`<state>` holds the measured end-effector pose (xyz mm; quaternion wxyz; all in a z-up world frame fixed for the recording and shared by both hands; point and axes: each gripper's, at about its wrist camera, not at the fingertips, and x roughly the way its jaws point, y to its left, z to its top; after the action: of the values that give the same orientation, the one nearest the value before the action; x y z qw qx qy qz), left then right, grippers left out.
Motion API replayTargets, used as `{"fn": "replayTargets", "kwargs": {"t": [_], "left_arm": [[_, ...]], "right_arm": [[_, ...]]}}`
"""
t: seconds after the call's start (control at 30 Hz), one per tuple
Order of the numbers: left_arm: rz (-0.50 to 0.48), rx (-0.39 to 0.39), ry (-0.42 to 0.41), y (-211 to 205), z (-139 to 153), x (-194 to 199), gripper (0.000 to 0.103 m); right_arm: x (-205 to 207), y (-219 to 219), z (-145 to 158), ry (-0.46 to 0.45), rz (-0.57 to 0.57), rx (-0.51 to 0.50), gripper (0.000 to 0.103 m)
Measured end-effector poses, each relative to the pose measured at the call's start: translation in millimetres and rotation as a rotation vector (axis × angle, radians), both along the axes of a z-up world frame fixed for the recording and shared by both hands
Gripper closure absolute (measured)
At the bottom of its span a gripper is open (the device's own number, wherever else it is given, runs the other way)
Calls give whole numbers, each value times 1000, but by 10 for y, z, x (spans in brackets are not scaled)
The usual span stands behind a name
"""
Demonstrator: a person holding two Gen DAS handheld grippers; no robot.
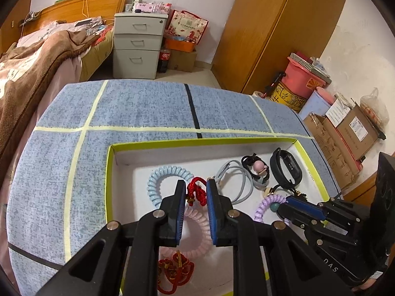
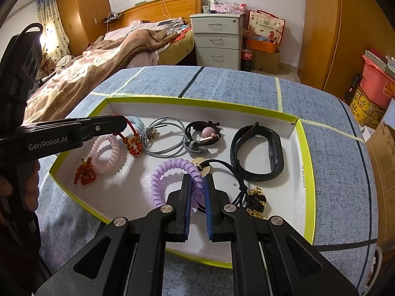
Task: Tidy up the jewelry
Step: 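Carry the red ornament with the left tool while the right tool carries the purple coil to the box, then open the left tool releasing the red ornament while the right tool releases the purple coil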
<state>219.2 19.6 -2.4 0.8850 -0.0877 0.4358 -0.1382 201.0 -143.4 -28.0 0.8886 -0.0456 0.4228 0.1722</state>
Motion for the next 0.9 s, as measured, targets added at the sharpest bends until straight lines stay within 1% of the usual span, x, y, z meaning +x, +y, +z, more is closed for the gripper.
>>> {"fn": "replayTargets", "kwargs": {"t": [0.03,0.07,0.13,0.23,0.4,0.5,0.57,0.63,0.8,0.9], "left_arm": [[-2,0,-2,-6,3,-7,83],[-6,-2,-3,-13,2,-12,78],[-12,-4,1,-18,-1,-5,70],[-8,1,-4,-27,10,-27,69],[-7,2,-8,-29,23,-69,64],[-5,9,-16,-33,49,-118,62],[-7,17,-31,-46,89,-175,57],[-3,28,-45,-55,124,-232,55],[2,51,-66,-99,184,-416,52],[26,66,-78,-112,208,-536,51]], "right_arm": [[-4,-2,1,-2,-1,-3,93],[0,-5,-2,-1,-1,-2,93],[-5,-4,1,-3,-4,-3,93],[-11,-2,14,-7,-1,1,91],[-39,5,40,-19,3,-1,69],[-68,4,68,-30,3,0,69],[-93,-11,88,-39,-6,-1,69],[-129,-30,110,-47,-17,-6,69],[-260,-81,182,-72,-34,10,69],[-341,-110,211,-84,-46,14,69]]}}
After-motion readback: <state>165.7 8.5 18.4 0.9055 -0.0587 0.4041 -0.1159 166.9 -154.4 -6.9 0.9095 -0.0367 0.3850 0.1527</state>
